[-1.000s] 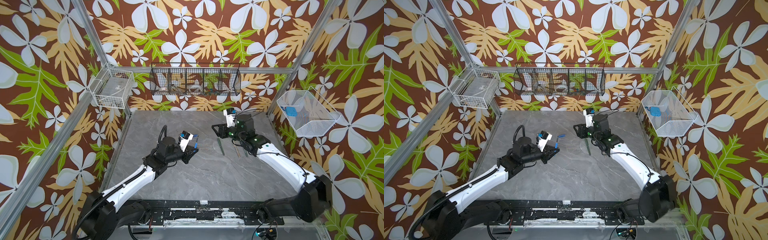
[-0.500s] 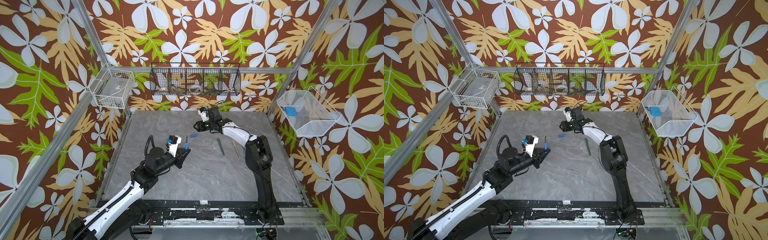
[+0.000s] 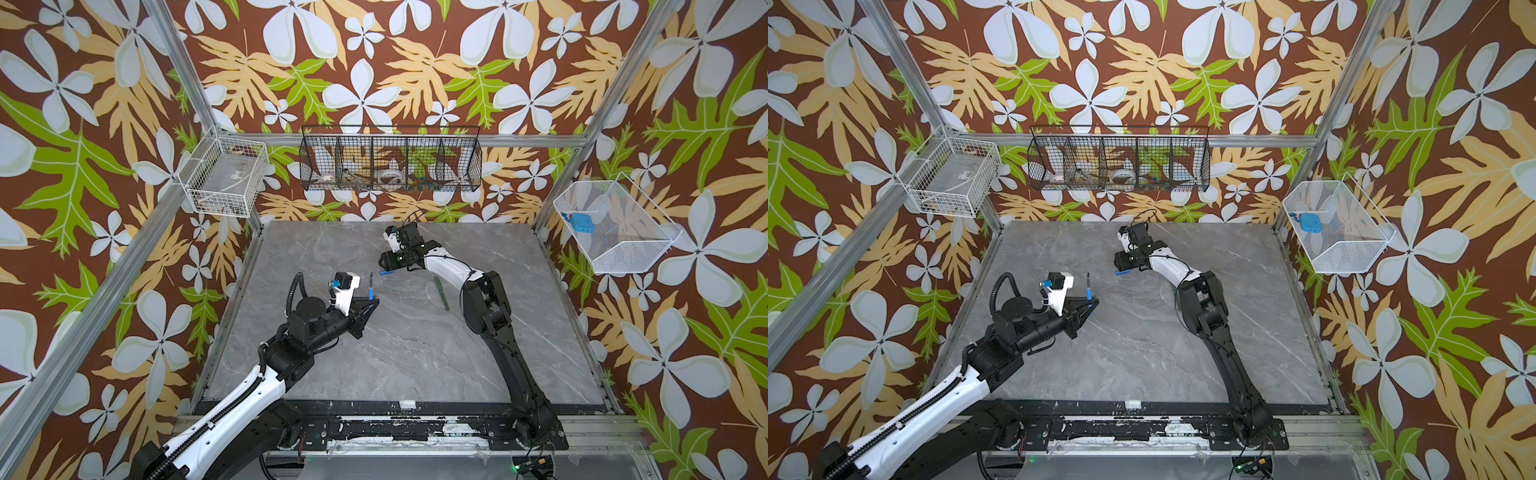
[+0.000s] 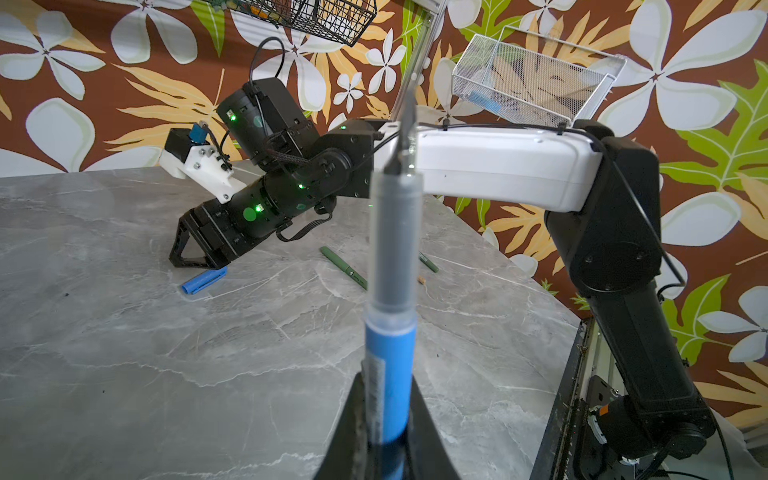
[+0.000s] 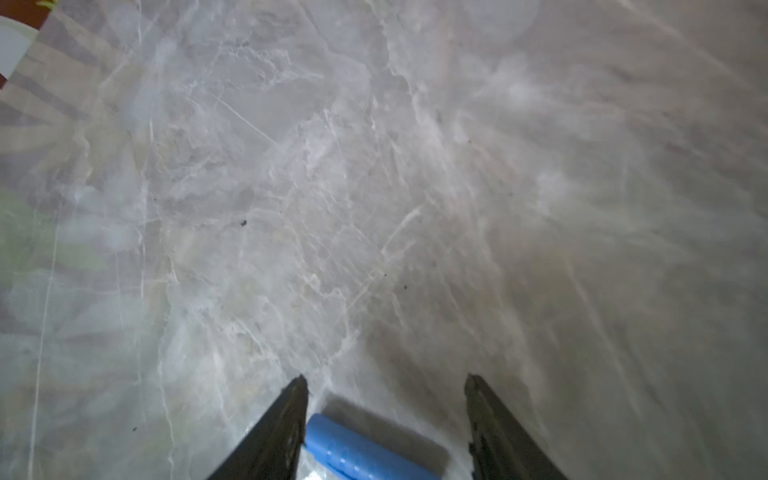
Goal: Insert pens into pen caps
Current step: Rotate the pen cap at the center of the table.
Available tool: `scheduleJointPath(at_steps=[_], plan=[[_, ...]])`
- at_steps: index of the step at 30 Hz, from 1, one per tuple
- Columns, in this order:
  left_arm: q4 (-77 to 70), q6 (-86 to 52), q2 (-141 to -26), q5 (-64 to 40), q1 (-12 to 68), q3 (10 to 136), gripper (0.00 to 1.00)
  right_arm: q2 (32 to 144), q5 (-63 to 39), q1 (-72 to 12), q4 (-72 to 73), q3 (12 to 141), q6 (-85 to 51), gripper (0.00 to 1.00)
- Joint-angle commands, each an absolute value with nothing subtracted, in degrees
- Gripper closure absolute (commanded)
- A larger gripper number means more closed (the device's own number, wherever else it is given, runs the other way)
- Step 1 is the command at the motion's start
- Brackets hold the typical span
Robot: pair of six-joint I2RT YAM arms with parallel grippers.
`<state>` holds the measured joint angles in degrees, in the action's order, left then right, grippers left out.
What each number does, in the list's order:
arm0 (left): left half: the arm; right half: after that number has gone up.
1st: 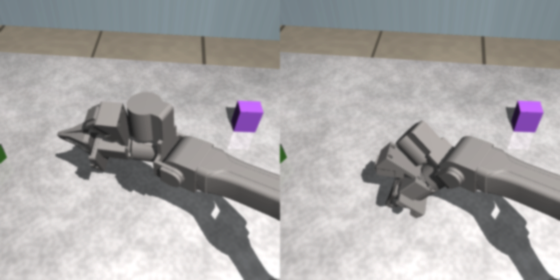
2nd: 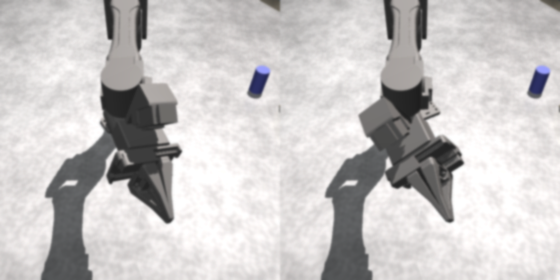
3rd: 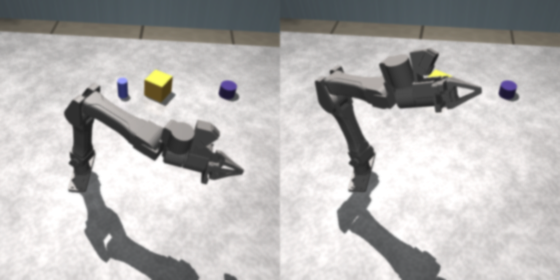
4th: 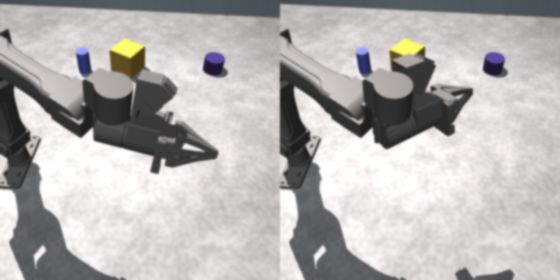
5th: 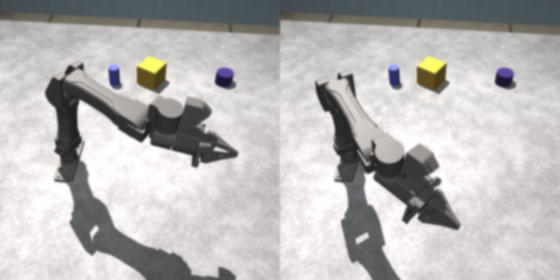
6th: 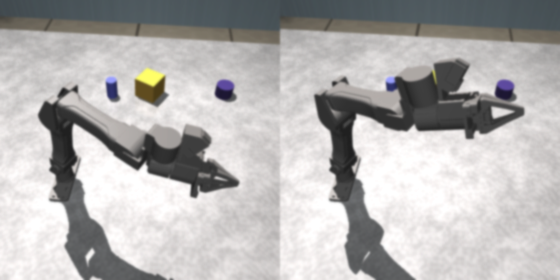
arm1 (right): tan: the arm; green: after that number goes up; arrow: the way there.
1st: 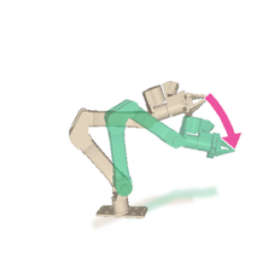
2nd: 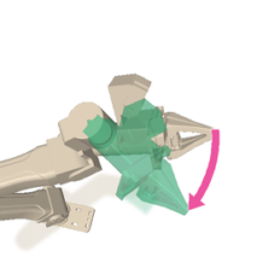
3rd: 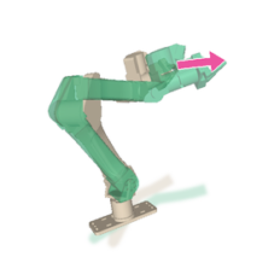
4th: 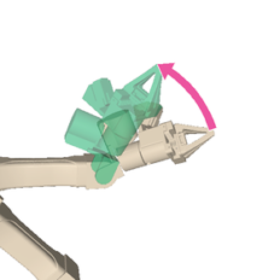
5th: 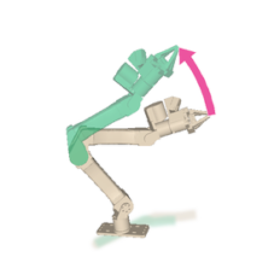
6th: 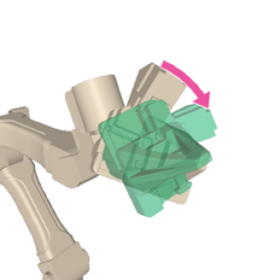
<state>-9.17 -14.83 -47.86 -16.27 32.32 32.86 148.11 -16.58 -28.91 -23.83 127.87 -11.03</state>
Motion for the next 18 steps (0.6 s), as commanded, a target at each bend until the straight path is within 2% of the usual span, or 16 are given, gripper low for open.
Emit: scheduleJointPath(at_steps=[1,13,18], plan=[[-9.7,-14.5,-48.1,-16.7,32.2,33.4,1.00,149.8,-19.7,-28.9,-25.4,129.6,-9.9,0.39],[-8.0,-13.5,-48.6,-16.0,32.2,34.2,1.00,151.8,-30.5,-29.2,-30.1,131.1,-9.0,0.40],[-8.0,-13.5,-47.8,-15.5,32.2,34.4,1.00,147.8,-32.3,-29.4,-34.5,125.3,-10.2,0.43]])
